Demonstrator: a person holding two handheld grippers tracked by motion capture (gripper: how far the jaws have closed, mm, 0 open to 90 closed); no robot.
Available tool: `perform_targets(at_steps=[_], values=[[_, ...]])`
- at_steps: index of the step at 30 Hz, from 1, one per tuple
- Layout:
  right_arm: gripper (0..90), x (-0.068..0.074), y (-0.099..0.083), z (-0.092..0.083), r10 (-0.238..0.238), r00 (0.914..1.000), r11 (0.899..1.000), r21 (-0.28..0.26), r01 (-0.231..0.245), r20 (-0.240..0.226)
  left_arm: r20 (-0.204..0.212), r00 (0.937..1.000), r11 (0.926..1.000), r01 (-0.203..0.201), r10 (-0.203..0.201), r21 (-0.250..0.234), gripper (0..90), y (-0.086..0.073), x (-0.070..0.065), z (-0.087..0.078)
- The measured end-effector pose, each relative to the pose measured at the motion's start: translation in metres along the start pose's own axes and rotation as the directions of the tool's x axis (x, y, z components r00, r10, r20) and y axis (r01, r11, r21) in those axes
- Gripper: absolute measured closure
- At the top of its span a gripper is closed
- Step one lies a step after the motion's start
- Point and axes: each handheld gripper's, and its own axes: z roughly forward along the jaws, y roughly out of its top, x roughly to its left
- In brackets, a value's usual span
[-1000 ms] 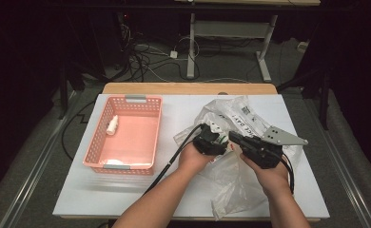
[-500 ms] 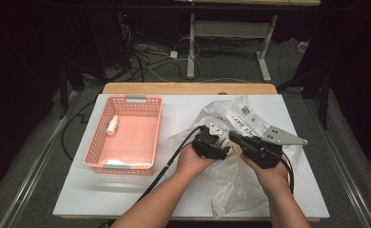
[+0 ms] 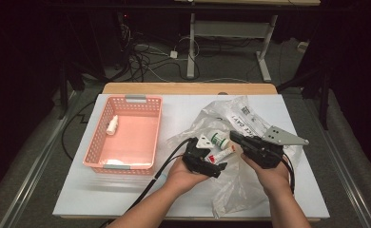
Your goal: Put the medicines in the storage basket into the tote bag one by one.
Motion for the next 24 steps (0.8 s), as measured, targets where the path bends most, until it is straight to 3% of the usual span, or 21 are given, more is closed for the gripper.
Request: perform_targets(at_steps=[7, 15, 24], values=[[90.0, -0.001, 0.000, -0.001, -0.001, 1.0000, 1.000, 0.001, 0.001, 0.001, 0.015, 0.9998, 1.0000, -0.010, 0.010, 0.001, 0.0, -0.012, -0.004, -0.021], [90.0, -0.001, 0.000, -0.001, -0.003, 1.0000, 1.000, 0.000, 0.003, 0.004, 0.029, 0.9994, 0.9994, -0.019, 0.020, -0.030, 0.0, -0.023, -0.010, -0.052], [90.0, -0.001, 0.000, -0.003, -0.001, 1.0000, 1.000, 0.000, 0.001, 0.007, 0.003, 0.9999, 0.9984, -0.011, 0.012, -0.055, 0.0, -0.037, -0.003, -0.100]])
